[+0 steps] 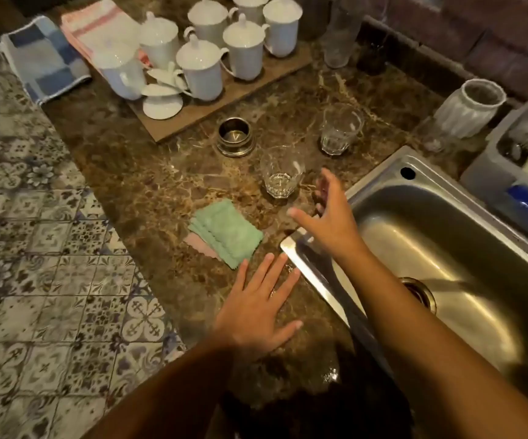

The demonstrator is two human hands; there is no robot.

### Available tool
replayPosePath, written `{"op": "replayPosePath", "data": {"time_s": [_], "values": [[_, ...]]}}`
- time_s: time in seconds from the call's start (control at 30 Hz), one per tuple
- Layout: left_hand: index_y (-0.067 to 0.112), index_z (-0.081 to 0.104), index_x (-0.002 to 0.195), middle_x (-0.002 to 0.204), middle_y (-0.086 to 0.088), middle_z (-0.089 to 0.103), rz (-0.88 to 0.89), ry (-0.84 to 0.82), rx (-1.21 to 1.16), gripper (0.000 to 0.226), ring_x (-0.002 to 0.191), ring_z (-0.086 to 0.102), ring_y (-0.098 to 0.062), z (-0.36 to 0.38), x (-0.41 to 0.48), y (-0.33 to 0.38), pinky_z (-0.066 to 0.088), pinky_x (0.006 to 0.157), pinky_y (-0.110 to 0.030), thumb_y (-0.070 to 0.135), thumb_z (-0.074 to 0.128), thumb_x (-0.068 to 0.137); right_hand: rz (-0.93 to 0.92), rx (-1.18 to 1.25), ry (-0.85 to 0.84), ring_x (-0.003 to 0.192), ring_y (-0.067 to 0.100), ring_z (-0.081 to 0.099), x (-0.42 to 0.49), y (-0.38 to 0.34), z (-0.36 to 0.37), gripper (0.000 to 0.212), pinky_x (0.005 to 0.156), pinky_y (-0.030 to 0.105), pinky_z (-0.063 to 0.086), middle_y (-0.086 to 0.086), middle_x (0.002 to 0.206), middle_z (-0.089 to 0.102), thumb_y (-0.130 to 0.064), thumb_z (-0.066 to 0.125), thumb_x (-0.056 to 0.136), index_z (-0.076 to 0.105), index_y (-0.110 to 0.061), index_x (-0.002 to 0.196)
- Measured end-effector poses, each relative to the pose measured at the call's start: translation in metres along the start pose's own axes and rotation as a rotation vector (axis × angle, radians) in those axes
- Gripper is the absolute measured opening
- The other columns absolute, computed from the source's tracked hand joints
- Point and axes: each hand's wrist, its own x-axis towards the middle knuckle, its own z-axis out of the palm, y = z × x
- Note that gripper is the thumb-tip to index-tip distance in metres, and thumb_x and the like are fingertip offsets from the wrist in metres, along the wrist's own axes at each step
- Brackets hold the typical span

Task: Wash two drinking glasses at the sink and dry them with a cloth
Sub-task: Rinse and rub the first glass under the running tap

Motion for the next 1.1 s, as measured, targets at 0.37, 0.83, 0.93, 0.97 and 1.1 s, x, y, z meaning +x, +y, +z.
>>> {"op": "replayPosePath", "data": {"time_s": [0.37,0.83,0.93,0.97,1.1], "values": [[0.027,0.018,0.161,0.171,-0.005,0.004,0.009,0.090,0.019,0.086,0.157,0.002,-0.025,0.014,0.002,-0.001,0.004,0.123,-0.060,0.071,0.040,0.090,-0.086,0.103,0.057,0.142,0.019,0.040,0.050,-0.011,0.034,0.098,0.118,0.038,0.034,0.007,0.153,0.042,-0.024,0.085,0.077,0.023,-0.020,0.153],[0.023,0.025,0.160,0.169,-0.010,0.013,0.029,0.079,0.023,0.084,0.157,0.009,-0.028,0.010,0.001,-0.001,0.012,0.122,-0.063,0.072,0.038,0.092,-0.031,0.105,0.157,0.119,0.007,0.056,-0.005,-0.031,0.005,0.085,0.103,0.021,0.043,-0.006,0.131,0.057,-0.022,0.087,0.072,0.037,-0.023,0.140],[0.024,0.019,0.161,0.170,-0.009,0.007,0.017,0.026,0.005,0.085,0.157,0.004,-0.029,0.009,0.004,-0.001,0.009,0.121,-0.064,0.072,0.033,0.092,0.002,0.146,0.205,0.112,-0.013,0.052,-0.041,-0.043,-0.015,0.081,0.098,0.013,0.043,-0.020,0.122,0.054,-0.011,0.085,0.074,0.038,-0.022,0.140],[0.024,0.015,0.161,0.170,-0.009,0.003,0.018,0.008,0.000,0.085,0.157,0.001,-0.029,0.007,0.005,0.000,0.006,0.121,-0.063,0.073,0.029,0.093,0.020,0.157,0.222,0.112,-0.015,0.051,-0.055,-0.047,-0.020,0.080,0.099,0.012,0.044,-0.025,0.121,0.053,-0.009,0.085,0.075,0.039,-0.023,0.139],[0.026,0.000,0.161,0.169,-0.008,-0.010,0.042,-0.027,0.024,0.084,0.156,-0.012,-0.027,0.001,0.001,-0.001,-0.002,0.122,-0.061,0.075,0.004,0.093,0.068,0.152,0.337,0.110,-0.009,0.056,-0.103,-0.059,-0.035,0.077,0.097,0.017,0.048,-0.023,0.119,0.057,-0.005,0.086,0.072,0.043,-0.023,0.134]]}}
